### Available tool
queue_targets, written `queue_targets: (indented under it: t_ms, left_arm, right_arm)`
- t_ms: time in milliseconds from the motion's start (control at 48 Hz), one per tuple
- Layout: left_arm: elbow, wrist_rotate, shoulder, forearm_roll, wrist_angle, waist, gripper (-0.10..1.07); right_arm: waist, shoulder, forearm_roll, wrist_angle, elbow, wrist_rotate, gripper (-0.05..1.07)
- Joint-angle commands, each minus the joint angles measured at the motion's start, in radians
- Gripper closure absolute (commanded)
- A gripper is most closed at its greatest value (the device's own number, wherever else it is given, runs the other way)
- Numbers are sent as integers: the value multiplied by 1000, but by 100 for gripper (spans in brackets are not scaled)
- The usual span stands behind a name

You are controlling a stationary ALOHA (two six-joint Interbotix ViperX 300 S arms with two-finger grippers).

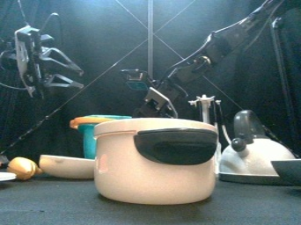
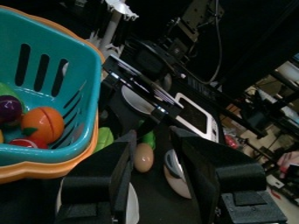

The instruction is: Pick up starfruit

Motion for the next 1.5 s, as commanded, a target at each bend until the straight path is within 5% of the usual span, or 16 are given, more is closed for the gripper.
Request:
queue_targets:
  t_ms: [0,729,1229,1479]
  left_arm:
    - [-9,2,2,3,-3,9,21]
    - [6,0,0,0,-3,28,21]
    - [6,-2,0,-2,-3,28,21]
    - [6,-2,0,-3,-3,28,21]
  right_arm:
    - [-18,-2,3,-2,-26,3,5]
    - [-15,52,8,34,-60,3,6]
    - [-12,35,12,55,-52,5,36]
    - [-8,6,31,61,-46,3,41]
